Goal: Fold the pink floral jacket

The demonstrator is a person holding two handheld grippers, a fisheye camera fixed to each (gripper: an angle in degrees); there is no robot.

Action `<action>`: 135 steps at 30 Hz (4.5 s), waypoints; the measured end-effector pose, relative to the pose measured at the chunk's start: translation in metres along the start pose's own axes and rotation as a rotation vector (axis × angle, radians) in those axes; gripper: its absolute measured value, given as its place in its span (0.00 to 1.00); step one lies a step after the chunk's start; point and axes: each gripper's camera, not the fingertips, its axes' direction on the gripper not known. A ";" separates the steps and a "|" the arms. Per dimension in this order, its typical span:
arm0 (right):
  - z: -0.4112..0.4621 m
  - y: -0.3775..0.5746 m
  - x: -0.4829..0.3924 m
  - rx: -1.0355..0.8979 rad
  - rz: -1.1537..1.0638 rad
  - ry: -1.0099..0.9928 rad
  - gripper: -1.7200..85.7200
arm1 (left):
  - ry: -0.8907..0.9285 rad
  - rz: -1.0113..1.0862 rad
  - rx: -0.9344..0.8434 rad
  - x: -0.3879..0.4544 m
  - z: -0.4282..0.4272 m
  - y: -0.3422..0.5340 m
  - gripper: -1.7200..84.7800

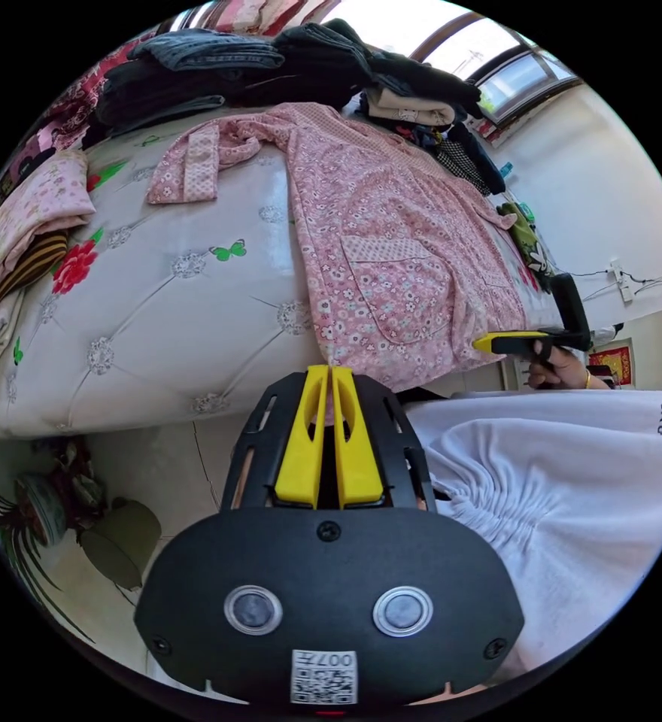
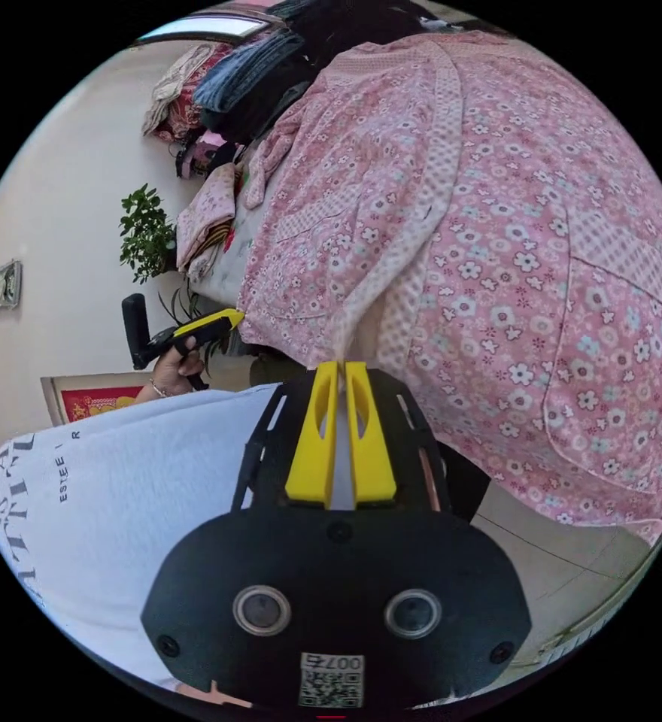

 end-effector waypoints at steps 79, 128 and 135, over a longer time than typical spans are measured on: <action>-0.123 -0.181 0.041 0.155 -0.327 0.672 0.13 | -0.036 0.124 0.125 0.021 0.007 -0.328 0.15; -0.369 -0.198 0.142 0.000 -0.111 -0.081 0.02 | -0.206 0.094 0.038 0.041 0.091 -0.350 0.12; -0.335 -0.181 0.198 0.122 0.109 0.198 0.05 | -0.174 0.017 0.048 0.029 0.079 -0.347 0.13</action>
